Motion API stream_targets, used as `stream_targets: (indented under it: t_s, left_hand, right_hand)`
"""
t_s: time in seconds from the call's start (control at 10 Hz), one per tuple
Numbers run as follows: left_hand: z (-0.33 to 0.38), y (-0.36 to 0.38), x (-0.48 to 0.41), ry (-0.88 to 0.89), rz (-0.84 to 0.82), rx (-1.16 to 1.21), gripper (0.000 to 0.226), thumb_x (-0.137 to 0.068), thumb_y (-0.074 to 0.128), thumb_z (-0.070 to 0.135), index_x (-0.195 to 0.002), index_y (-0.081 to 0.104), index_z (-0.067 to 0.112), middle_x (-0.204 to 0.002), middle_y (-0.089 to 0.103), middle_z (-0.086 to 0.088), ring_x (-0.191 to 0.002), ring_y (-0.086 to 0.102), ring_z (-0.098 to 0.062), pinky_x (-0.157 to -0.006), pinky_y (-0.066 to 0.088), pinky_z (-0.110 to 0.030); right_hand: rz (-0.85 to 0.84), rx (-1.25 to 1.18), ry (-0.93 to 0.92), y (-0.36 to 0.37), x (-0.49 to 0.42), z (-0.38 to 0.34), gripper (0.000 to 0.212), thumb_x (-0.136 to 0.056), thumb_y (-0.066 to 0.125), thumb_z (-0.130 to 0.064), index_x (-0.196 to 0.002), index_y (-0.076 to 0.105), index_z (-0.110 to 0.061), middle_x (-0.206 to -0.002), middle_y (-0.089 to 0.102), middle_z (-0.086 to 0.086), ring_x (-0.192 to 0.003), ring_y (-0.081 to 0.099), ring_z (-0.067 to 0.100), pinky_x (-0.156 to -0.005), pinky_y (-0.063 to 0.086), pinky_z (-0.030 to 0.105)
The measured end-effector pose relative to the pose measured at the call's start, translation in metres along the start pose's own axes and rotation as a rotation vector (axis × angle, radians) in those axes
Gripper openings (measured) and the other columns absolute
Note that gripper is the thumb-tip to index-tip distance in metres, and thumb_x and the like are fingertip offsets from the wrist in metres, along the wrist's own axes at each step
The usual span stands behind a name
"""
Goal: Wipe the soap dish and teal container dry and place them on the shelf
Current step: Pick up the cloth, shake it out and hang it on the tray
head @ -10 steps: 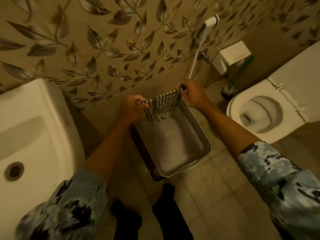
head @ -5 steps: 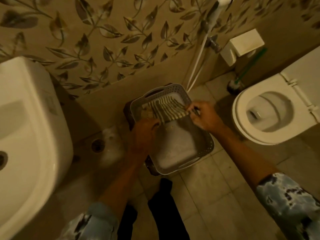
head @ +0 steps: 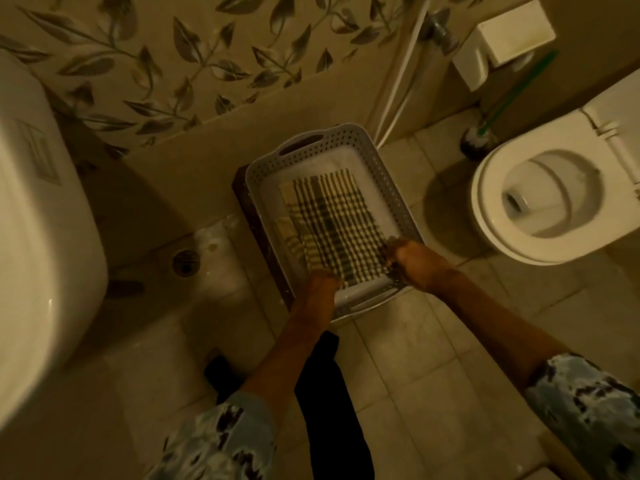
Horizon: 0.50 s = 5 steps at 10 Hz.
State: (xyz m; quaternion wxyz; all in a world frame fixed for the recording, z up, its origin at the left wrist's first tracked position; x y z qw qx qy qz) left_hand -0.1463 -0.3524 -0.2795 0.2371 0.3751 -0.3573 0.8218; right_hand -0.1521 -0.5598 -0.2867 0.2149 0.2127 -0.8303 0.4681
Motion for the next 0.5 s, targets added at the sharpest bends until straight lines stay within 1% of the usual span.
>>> stream_targets:
  t_s: [0.1,0.2,0.3,0.4,0.5]
  left_hand:
    - [0.002,0.003,-0.001,0.090,-0.009,-0.125,0.015,-0.097,0.043,0.024,-0.099,0.053,0.014,-0.088,0.049,-0.003,-0.081,0.050,-0.023,-0.071,0.043,-0.030]
    - [0.004,0.005,0.003,0.118,-0.029,-0.144,0.023,-0.097,0.041,0.023,-0.108,0.056,0.009,-0.102,0.053,-0.010,-0.095,0.052,-0.028,-0.088,0.044,-0.039]
    - [0.004,0.007,0.012,0.076,-0.119,-0.038,0.028,-0.098,0.038,0.018,-0.117,0.053,0.004,-0.117,0.053,-0.017,-0.106,0.051,-0.031,-0.097,0.043,-0.043]
    - [0.000,0.001,0.020,0.069,-0.195,0.001,0.037,-0.099,0.037,0.009,-0.132,0.045,-0.006,-0.138,0.044,-0.027,-0.127,0.043,-0.041,-0.107,0.037,-0.050]
    - [-0.002,-0.012,0.029,0.103,-0.193,-0.187,0.041,-0.096,0.046,0.010,-0.137,0.041,0.006,-0.135,0.046,-0.015,-0.123,0.047,-0.030,-0.101,0.040,-0.037]
  right_hand:
    - [-0.030,0.116,0.120,0.006,0.000,0.006,0.023,-0.091,0.055,-0.006,-0.112,0.065,-0.003,-0.121,0.057,0.019,-0.111,0.055,0.035,-0.093,0.046,0.039]
    - [-0.055,0.123,0.072,0.010,0.001,0.003,0.025,-0.092,0.058,-0.016,-0.115,0.061,-0.009,-0.120,0.054,0.014,-0.110,0.054,0.030,-0.095,0.047,0.039]
    - [-0.104,0.169,0.042,0.013,0.003,-0.004,0.035,-0.093,0.058,-0.029,-0.122,0.058,-0.009,-0.128,0.049,0.014,-0.116,0.049,0.029,-0.102,0.042,0.039]
    - [-0.153,0.331,0.052,0.013,0.005,-0.011,0.040,-0.098,0.048,-0.034,-0.124,0.059,-0.006,-0.135,0.047,0.014,-0.123,0.045,0.030,-0.102,0.040,0.040]
    - [-0.251,0.424,0.069,0.008,0.019,-0.027,0.046,-0.101,0.038,-0.041,-0.124,0.060,-0.008,-0.136,0.050,0.013,-0.123,0.049,0.029,-0.101,0.042,0.038]
Point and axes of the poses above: each hand's wrist, its own x-axis away from the middle knuckle, its own y-axis out of the palm, z = x × y, the point moved 3 cm from there along -x, towards the middle knuckle
